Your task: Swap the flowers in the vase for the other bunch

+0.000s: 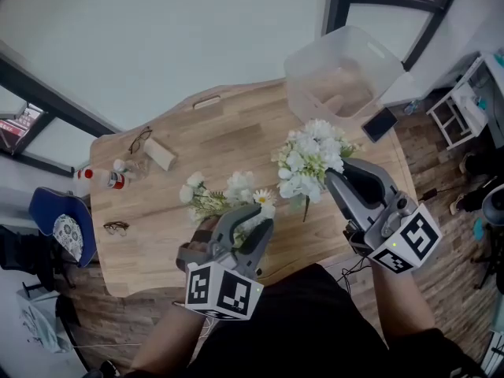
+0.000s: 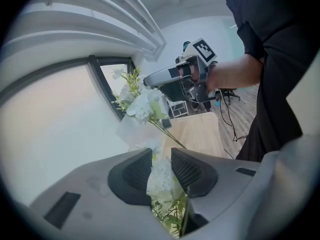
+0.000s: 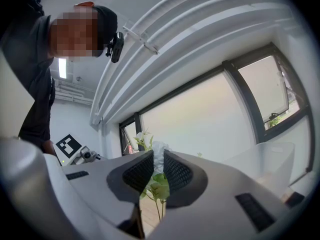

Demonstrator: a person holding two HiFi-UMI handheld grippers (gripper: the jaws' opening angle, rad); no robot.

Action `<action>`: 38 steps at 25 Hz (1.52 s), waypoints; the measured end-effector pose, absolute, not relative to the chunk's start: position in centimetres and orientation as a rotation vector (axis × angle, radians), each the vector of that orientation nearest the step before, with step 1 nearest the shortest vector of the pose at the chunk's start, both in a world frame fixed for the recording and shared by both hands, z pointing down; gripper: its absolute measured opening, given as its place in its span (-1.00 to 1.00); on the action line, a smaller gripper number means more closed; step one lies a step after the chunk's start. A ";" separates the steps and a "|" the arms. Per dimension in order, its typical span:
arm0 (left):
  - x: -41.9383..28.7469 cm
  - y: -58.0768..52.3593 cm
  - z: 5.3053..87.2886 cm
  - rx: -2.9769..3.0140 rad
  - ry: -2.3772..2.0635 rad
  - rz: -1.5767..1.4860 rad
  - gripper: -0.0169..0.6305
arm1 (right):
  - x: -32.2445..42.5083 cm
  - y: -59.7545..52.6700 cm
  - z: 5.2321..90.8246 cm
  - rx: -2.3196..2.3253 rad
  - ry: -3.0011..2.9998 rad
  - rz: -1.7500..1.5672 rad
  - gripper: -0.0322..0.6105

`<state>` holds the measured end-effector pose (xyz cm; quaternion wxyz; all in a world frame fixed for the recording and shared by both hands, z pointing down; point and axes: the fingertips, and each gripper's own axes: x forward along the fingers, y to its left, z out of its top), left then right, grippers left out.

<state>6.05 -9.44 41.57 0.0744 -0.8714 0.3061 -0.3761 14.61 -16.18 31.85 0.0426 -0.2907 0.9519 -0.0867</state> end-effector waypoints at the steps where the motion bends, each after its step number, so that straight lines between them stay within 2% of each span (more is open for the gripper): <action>1: 6.2 -9.4 41.3 -2.613 0.920 -1.117 -0.62 | 14.6 -16.2 31.7 -0.889 2.913 -0.260 -0.66; 9: 6.8 -8.9 38.9 -2.653 0.956 -0.996 -0.56 | 14.2 -15.6 30.7 -0.857 2.911 -0.237 -0.66; 23: 3.2 -9.5 32.1 -2.613 1.177 -0.776 -0.56 | 14.0 -15.3 29.0 -0.883 2.904 -0.178 -0.66; 28: -0.4 -9.9 29.1 -2.608 1.317 -0.578 -0.56 | 13.9 -14.9 28.1 -0.897 2.903 -0.136 -0.66; 35: -7.7 -8.2 30.5 -2.586 1.697 -0.454 -0.58 | 13.9 -14.8 28.4 -0.968 2.900 -0.113 -0.66; 38: -10.7 -7.5 31.3 -2.573 1.805 -0.399 -0.75 | 14.0 -14.8 28.5 -0.996 2.905 -0.106 -0.66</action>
